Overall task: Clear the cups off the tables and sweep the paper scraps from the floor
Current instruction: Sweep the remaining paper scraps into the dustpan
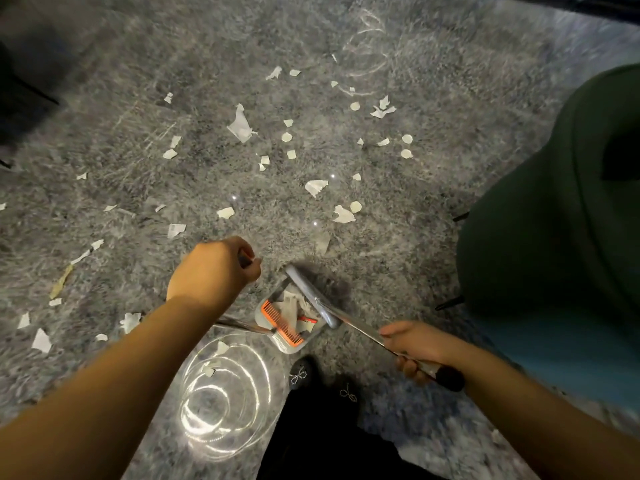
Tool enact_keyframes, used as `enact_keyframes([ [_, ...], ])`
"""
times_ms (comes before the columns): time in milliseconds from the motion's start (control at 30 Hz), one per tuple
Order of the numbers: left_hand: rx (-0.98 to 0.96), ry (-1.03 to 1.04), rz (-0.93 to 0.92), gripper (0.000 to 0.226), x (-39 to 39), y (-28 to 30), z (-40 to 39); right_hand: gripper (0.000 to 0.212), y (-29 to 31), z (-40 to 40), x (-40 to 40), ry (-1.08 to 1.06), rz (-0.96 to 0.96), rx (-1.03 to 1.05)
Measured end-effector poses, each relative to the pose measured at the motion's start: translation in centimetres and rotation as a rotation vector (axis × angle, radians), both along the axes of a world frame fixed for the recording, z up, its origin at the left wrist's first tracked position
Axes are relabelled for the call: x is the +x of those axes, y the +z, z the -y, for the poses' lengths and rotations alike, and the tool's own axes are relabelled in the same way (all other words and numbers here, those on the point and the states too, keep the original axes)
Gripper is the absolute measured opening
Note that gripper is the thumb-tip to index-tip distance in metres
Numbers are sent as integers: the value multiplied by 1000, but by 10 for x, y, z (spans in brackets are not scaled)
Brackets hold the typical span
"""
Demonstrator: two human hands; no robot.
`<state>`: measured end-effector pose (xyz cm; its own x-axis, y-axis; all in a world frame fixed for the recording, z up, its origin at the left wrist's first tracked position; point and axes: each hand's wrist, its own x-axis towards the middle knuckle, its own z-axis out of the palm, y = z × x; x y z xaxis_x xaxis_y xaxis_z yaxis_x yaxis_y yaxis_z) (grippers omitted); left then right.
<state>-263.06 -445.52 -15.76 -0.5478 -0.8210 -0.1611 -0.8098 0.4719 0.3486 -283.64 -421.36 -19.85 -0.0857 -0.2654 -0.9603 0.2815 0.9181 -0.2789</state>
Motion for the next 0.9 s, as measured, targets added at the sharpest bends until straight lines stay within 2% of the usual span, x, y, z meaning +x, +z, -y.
enact_keyframes([
  [100, 35, 7, -19, 14, -1, 4, 15, 29, 12, 15, -4, -58, -25, -48],
  [333, -25, -8, -86, 14, -14, 17, 49, 35, 23, 51, -27, -252, -153, -138],
  [567, -43, 6, -113, 15, -47, 23, 86, 33, 19, 83, -83, -357, -246, -197],
  [900, 11, 1, 12, 13, -144, 8, 171, 34, -7, 164, -233, -140, -292, -124],
])
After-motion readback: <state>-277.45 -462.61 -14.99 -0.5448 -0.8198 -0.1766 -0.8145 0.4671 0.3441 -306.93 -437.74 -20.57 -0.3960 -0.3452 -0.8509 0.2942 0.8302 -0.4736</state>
